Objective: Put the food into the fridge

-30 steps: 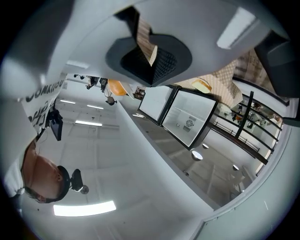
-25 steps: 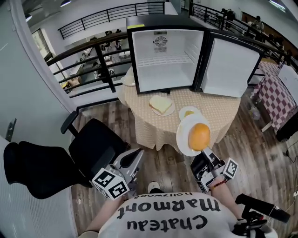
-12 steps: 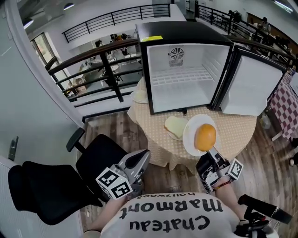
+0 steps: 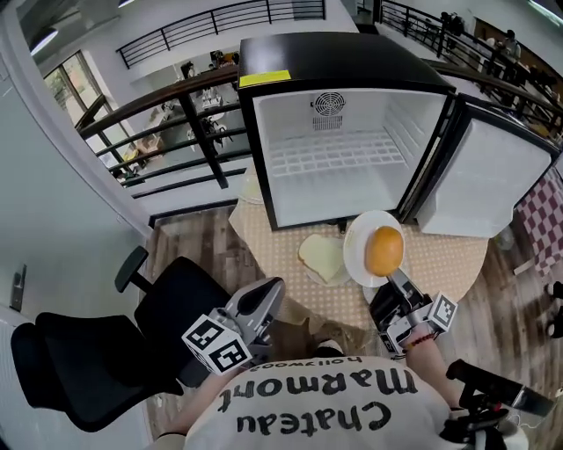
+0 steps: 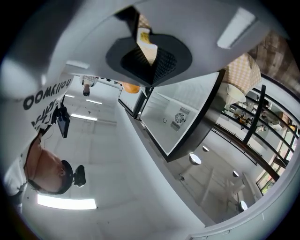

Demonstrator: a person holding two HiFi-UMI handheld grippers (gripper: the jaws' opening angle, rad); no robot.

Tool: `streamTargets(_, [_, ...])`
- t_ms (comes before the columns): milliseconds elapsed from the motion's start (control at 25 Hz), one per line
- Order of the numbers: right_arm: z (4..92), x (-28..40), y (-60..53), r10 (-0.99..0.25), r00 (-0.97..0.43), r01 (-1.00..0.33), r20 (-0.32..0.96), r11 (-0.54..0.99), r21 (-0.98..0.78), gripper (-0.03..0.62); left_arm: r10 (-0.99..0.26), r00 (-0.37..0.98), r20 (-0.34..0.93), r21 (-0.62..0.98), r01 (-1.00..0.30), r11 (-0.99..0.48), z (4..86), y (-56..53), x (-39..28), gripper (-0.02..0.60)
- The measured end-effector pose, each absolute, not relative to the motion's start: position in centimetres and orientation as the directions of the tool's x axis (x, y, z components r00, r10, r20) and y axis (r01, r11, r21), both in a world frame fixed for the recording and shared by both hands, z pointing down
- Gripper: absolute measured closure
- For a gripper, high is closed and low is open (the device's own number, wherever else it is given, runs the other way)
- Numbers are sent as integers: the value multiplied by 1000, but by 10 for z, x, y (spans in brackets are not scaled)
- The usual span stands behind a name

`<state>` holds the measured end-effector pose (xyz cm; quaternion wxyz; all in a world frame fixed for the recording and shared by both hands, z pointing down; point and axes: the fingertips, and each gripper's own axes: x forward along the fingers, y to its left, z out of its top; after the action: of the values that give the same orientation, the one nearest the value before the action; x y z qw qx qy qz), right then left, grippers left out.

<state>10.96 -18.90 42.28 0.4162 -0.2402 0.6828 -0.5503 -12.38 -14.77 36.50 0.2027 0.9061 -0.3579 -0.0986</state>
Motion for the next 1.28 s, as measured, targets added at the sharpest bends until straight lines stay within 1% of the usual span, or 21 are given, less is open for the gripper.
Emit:
streamTargets(240, [426,129,-233,-750,-601,95,-276,276,-957,565,-714,699,-23,418,-642,-642,365,-187,-105,574])
streamTargets(640, [452,146,-263,-750,-629,78,-207,204,-976,565,-734,678,26,435,-669,-602,383,-214,-85,574])
streamTargets(1080, [484,160,-297,-803,-583,44,-123,120,-992,565,-778,624,76,441,-721,-535,395,-216,-102,574])
streamTargets(1280, [501,166,-308,-840,-541,14,-39,38,-999,564,-790,603,107,441,-741,-506,402,-212,-110,574])
